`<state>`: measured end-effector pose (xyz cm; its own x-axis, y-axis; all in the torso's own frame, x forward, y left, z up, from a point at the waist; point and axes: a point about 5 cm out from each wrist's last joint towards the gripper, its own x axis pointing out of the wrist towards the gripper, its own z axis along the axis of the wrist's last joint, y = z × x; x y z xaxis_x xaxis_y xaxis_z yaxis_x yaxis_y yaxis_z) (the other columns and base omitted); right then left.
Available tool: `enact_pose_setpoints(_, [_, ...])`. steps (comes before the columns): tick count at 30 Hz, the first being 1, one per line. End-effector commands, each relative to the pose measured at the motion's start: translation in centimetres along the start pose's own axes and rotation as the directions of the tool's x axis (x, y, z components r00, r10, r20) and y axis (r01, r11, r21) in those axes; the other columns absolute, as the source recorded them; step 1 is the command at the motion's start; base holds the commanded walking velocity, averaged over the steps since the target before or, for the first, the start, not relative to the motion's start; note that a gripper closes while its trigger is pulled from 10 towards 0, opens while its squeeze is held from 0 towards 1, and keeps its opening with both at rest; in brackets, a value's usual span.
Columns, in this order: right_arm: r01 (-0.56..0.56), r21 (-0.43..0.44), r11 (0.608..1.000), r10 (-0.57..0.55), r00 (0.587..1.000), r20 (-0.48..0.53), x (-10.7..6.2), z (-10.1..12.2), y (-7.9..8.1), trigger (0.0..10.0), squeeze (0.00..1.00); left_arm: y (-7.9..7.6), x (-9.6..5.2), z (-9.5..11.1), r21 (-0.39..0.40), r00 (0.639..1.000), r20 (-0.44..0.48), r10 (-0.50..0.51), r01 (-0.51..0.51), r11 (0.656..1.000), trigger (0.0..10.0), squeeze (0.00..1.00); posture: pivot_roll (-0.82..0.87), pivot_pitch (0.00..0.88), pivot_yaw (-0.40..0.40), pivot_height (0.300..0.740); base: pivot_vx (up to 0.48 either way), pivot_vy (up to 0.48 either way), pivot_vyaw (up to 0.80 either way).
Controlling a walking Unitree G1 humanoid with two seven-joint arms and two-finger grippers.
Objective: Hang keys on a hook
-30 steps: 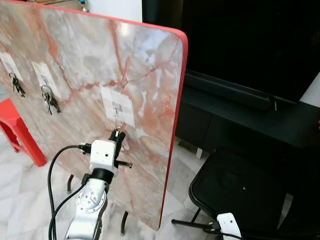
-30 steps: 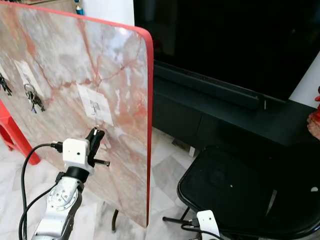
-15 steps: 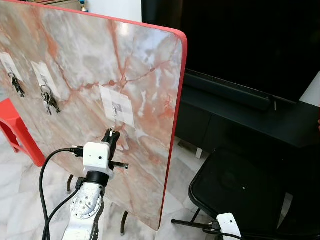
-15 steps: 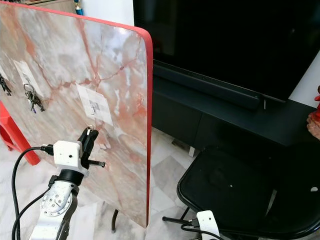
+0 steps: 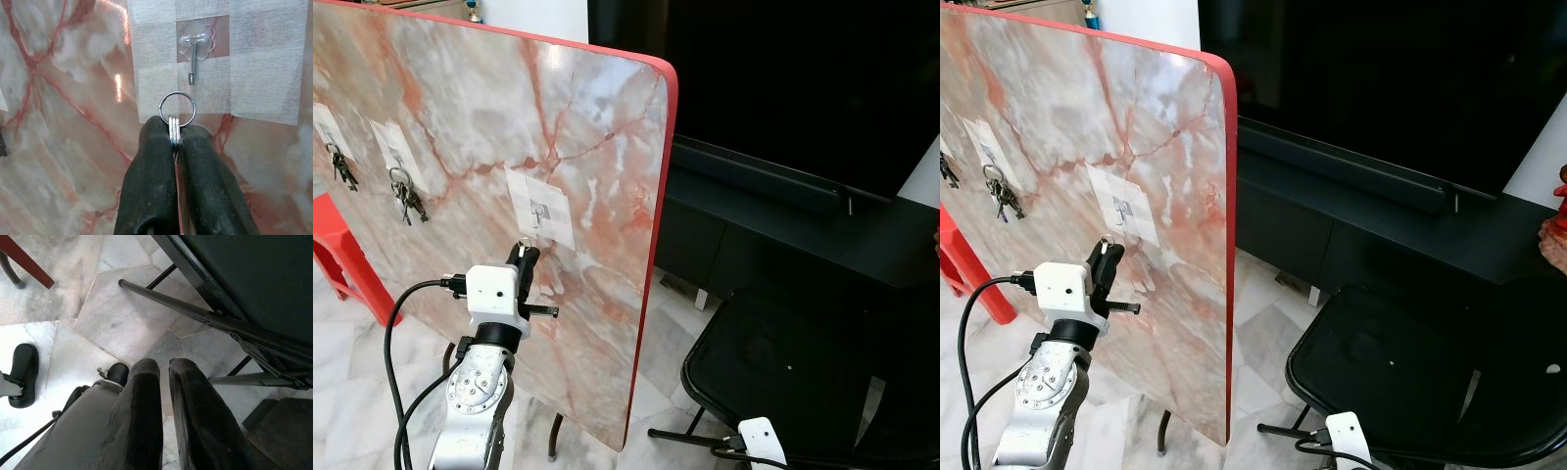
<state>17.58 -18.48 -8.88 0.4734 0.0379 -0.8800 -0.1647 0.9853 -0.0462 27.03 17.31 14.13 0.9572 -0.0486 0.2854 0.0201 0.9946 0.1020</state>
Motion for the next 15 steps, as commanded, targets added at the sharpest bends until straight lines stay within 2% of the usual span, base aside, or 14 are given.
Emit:
enact_pose_setpoints(1, [0.005,0.0,1.0,-0.005,1.0,0.001,0.0,0.21,-0.2,10.0,0.0,-0.14,0.3,0.51,-0.004,1.0,0.011,-0.004,0.004,1.0,10.0,0.0,0.04,0.0,-0.059,0.74,0.0,0.0,0.0])
enact_pose_setpoints(15, [0.005,-0.002,1.0,-0.005,1.0,0.0,0.0,0.14,-0.16,10.0,0.0,-0.47,0.91,1.08,-0.006,0.999,0.039,-0.019,0.019,1.0,10.0,0.0,0.04,0.0,-0.059,0.74,0.0,0.0,0.0])
